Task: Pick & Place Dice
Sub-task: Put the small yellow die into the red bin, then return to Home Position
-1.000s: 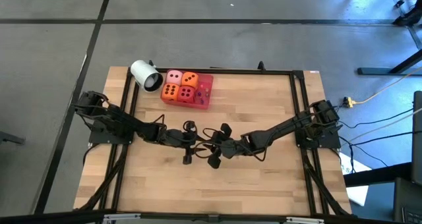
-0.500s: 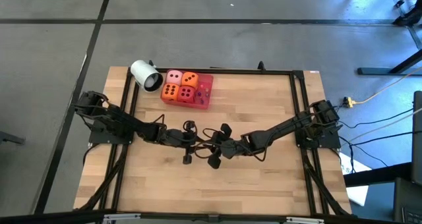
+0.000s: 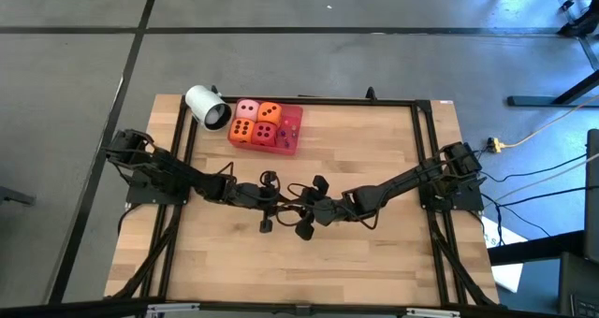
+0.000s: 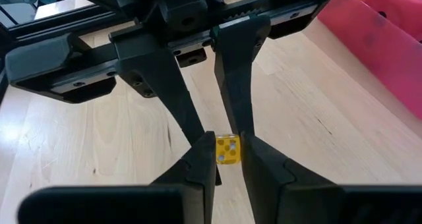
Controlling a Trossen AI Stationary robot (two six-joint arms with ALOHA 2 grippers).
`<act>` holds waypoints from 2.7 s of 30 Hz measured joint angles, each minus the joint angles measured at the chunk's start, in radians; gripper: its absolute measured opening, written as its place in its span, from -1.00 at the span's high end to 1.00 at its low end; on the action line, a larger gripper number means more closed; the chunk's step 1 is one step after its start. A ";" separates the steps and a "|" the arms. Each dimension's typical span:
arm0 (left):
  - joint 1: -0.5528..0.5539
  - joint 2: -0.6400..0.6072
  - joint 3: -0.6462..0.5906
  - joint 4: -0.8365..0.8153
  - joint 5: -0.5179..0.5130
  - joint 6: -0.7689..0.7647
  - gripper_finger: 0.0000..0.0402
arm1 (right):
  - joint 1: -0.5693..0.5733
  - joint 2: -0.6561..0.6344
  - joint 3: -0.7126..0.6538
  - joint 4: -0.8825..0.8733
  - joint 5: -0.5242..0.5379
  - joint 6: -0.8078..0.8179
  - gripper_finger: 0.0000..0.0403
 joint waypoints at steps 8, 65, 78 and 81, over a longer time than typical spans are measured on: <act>0.000 0.000 0.000 -0.001 0.000 0.000 0.73 | -0.002 0.000 0.000 0.001 -0.005 0.000 0.66; 0.635 -0.076 0.000 -0.136 0.001 0.375 0.70 | -0.005 0.000 0.000 -0.132 -0.023 -0.030 -0.24; 0.683 -0.075 0.000 -0.136 0.095 0.375 0.54 | -0.010 0.000 0.000 -0.132 -0.021 -0.045 -0.24; 0.683 -0.075 0.000 -0.136 0.085 0.374 0.49 | -0.010 0.000 0.000 -0.132 -0.020 -0.045 -0.24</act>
